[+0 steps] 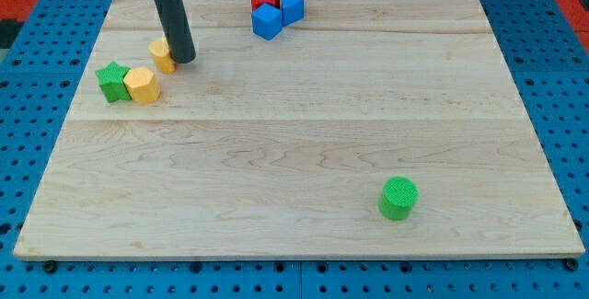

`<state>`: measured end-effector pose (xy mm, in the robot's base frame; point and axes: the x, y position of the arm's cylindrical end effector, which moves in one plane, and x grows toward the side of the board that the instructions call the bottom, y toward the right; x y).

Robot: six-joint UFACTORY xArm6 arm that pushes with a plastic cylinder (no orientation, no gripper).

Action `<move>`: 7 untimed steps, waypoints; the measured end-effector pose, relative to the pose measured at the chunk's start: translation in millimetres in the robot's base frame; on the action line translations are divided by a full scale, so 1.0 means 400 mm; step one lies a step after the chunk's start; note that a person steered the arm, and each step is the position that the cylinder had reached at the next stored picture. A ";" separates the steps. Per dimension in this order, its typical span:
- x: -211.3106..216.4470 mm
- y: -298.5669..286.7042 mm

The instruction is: Push yellow heart closer to the yellow hexagon

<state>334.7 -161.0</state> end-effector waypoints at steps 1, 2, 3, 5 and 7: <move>-0.020 -0.017; -0.054 -0.009; -0.074 -0.052; -0.091 -0.072; -0.073 -0.136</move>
